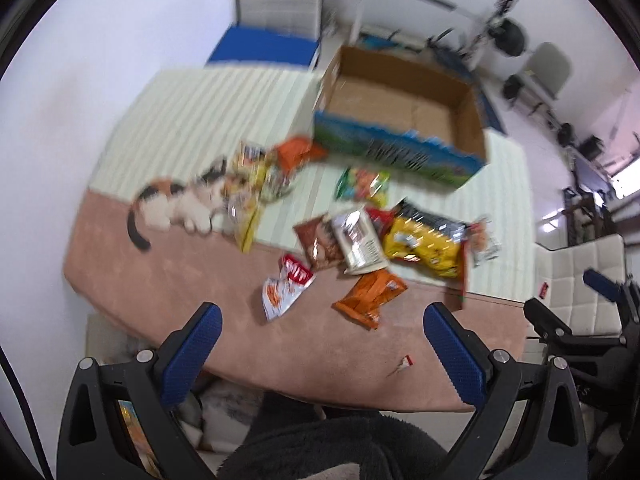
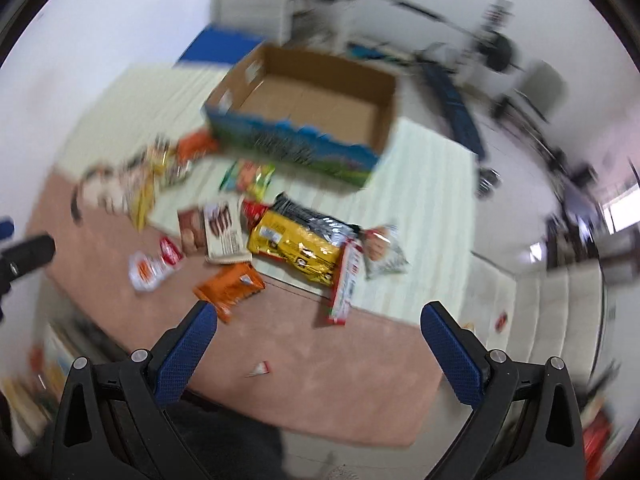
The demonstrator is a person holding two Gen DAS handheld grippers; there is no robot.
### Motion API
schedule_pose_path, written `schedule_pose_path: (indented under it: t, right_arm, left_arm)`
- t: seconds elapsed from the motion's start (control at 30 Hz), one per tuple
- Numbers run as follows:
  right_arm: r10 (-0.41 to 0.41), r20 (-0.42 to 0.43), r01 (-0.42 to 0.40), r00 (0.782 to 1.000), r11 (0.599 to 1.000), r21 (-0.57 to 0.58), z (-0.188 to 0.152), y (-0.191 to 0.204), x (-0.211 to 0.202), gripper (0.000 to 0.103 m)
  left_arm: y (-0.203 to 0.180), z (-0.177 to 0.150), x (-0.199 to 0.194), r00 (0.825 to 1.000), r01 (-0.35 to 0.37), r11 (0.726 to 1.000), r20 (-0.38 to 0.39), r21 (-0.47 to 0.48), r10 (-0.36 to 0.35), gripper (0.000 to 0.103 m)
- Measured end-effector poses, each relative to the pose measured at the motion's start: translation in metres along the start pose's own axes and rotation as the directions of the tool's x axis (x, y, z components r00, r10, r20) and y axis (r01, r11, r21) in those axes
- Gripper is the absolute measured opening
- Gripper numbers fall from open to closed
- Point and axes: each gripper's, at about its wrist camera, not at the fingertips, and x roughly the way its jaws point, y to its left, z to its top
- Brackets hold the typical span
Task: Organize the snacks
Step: 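Grasp the white Franzzi wafer pack with the left gripper while the right grasps the yellow-black chip bag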
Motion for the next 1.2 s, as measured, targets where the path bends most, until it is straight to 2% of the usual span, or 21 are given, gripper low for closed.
schedule_pose_path:
  t: [0.07, 0.13, 0.23, 0.37, 0.47, 0.57, 0.7, 0.77, 0.83, 0.87, 0.93, 0.97, 1.03, 1.07, 1.1, 1.17, 1.2]
  right_arm:
    - [0.021, -0.062, -0.029, 0.998, 0.992, -0.12, 0.018, 0.004, 0.046, 0.103]
    - [0.019, -0.09, -0.039, 0.996, 0.973, -0.227, 0.032, 0.01, 0.082, 0.103]
    - [0.009, -0.169, -0.073, 0.985, 0.924, -0.375, 0.054, 0.02, 0.144, 0.103]
    - [-0.006, -0.304, -0.157, 0.953, 0.846, -0.51, 0.074, 0.038, 0.222, 0.103]
    - [-0.036, -0.409, -0.227, 0.912, 0.786, -0.576, 0.078, 0.049, 0.27, 0.103]
    - [-0.057, -0.44, -0.26, 0.896, 0.737, -0.624, 0.078, 0.054, 0.298, 0.103]
    - [-0.08, -0.446, -0.277, 0.891, 0.684, -0.675, 0.071, 0.058, 0.326, 0.103]
    - [-0.085, -0.44, -0.273, 0.894, 0.674, -0.687, 0.065, 0.06, 0.333, 0.103]
    - [-0.083, -0.429, -0.248, 0.899, 0.712, -0.657, 0.063, 0.057, 0.338, 0.103]
    - [-0.059, -0.437, -0.239, 0.897, 0.767, -0.595, 0.064, 0.055, 0.344, 0.102]
    - [-0.011, -0.437, -0.221, 0.899, 0.851, -0.477, 0.067, 0.041, 0.347, 0.101]
    - [0.027, -0.45, -0.204, 0.893, 0.914, -0.351, 0.067, 0.026, 0.349, 0.1]
    - [0.094, -0.485, -0.18, 0.869, 0.974, -0.133, 0.062, 0.0, 0.356, 0.101]
    - [0.167, -0.504, -0.177, 0.848, 0.984, 0.027, 0.056, -0.019, 0.362, 0.102]
    - [0.219, -0.508, -0.186, 0.833, 0.976, 0.117, 0.051, -0.03, 0.365, 0.103]
    - [0.305, -0.498, -0.211, 0.811, 0.948, 0.238, 0.043, -0.045, 0.369, 0.103]
    - [0.337, -0.486, -0.22, 0.806, 0.934, 0.282, 0.039, -0.052, 0.371, 0.103]
  left_arm:
    - [0.003, 0.003, 0.033, 0.999, 0.004, 0.999, -0.046, -0.044, -0.007, 0.103]
    - [0.005, 0.003, 0.07, 0.994, 0.0, 0.995, -0.111, -0.097, -0.011, 0.103]
    - [0.006, 0.001, 0.115, 0.983, 0.001, 0.986, -0.18, -0.167, -0.032, 0.103]
    - [0.003, 0.0, 0.17, 0.964, 0.007, 0.967, -0.254, -0.255, -0.074, 0.103]
    - [0.0, 0.005, 0.193, 0.959, 0.004, 0.954, -0.267, -0.3, -0.089, 0.103]
    - [-0.004, 0.012, 0.21, 0.961, -0.005, 0.949, -0.264, -0.316, -0.083, 0.103]
    - [-0.007, 0.016, 0.232, 0.957, -0.015, 0.946, -0.279, -0.325, -0.08, 0.103]
    - [-0.009, 0.017, 0.239, 0.955, -0.022, 0.947, -0.287, -0.321, -0.075, 0.103]
    - [-0.011, 0.018, 0.245, 0.953, -0.027, 0.948, -0.295, -0.318, -0.072, 0.103]
    - [-0.011, 0.019, 0.247, 0.953, -0.027, 0.948, -0.296, -0.318, -0.072, 0.103]
    - [-0.013, 0.023, 0.252, 0.951, -0.027, 0.948, -0.3, -0.317, -0.073, 0.103]
    - [-0.015, 0.026, 0.254, 0.951, -0.024, 0.949, -0.301, -0.314, -0.076, 0.103]
    - [-0.019, 0.034, 0.262, 0.951, -0.023, 0.954, -0.301, -0.298, -0.071, 0.103]
    - [-0.022, 0.039, 0.265, 0.951, -0.022, 0.956, -0.301, -0.292, -0.07, 0.103]
    - [-0.024, 0.045, 0.27, 0.951, -0.018, 0.959, -0.3, -0.282, -0.071, 0.103]
    - [-0.031, 0.058, 0.28, 0.95, -0.015, 0.965, -0.304, -0.264, -0.068, 0.102]
    - [-0.032, 0.064, 0.285, 0.949, -0.009, 0.966, -0.306, -0.259, -0.073, 0.097]
